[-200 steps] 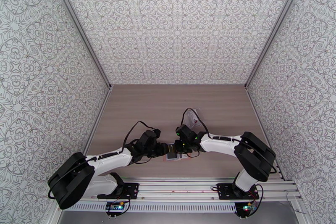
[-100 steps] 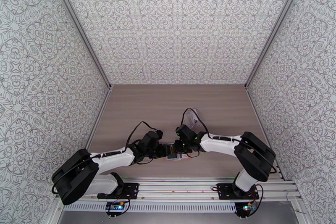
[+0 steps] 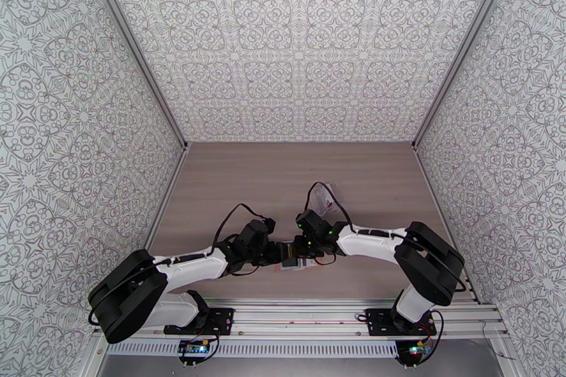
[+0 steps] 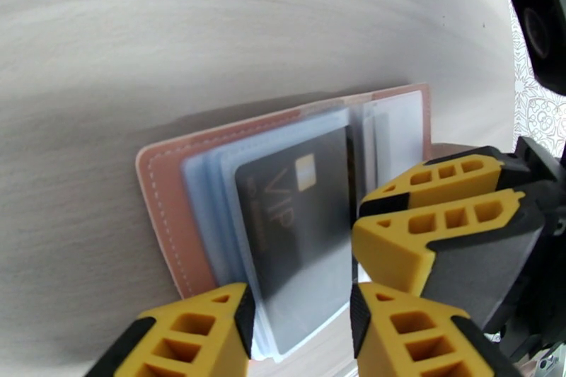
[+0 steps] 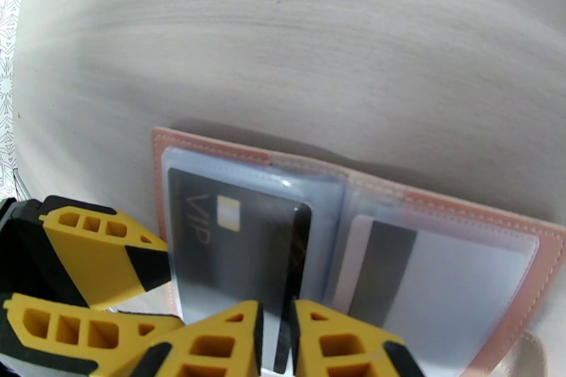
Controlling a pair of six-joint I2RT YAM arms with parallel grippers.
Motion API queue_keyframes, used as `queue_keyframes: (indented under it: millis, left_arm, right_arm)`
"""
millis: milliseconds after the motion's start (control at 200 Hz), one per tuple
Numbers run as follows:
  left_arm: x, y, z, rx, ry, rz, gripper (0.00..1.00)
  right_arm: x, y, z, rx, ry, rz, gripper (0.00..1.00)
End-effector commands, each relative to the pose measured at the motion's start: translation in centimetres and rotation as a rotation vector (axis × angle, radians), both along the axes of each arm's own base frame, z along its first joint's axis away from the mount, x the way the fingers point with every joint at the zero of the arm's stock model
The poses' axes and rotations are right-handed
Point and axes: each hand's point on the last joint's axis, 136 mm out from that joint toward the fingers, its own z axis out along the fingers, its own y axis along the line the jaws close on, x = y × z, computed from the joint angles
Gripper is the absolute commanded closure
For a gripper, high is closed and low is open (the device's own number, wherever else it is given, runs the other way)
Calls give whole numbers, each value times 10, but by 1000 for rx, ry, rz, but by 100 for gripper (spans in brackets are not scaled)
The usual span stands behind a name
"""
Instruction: Put the credit cards into the card holder
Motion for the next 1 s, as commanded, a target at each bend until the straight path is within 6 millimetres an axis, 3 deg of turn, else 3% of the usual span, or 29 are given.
queue_keyframes:
  millis: [0,270,600,995]
  left_arm:
    - [4,-10,14,-42,-19,-7,56]
    - [4,-12,18,-51,-25,-11,56]
    - [6,-18,27,-83,-38,-20,55]
    - [9,-34,44,-137,-62,-45,55]
  right_arm:
    - [-3,0,-6,-9,6,11,81]
    - [-2,1,-1,0,1,9,80]
    - [3,-1,20,20,-48,-6,67]
    - [6,-12,29,2,-84,-34,62]
